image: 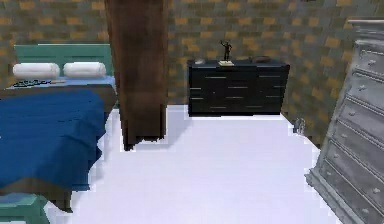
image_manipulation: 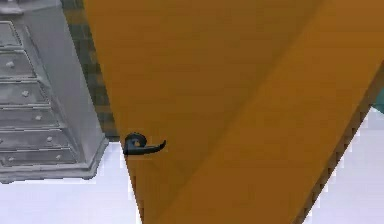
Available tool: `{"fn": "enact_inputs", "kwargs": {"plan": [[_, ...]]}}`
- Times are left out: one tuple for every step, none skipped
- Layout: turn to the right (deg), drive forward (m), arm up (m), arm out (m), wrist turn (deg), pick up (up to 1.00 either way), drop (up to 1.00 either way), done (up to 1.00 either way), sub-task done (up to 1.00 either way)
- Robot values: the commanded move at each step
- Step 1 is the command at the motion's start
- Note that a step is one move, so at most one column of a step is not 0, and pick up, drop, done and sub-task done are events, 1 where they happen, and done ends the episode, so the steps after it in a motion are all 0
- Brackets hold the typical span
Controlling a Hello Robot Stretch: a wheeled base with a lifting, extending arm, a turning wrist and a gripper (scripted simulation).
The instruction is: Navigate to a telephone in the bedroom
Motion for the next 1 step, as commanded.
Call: {"fn": "enact_inputs", "kwargs": {"plan": [[0.0, 0.35, 0.00, 0.00, 0.0, 0.00, 0.00, 0.00, 0.00]]}}
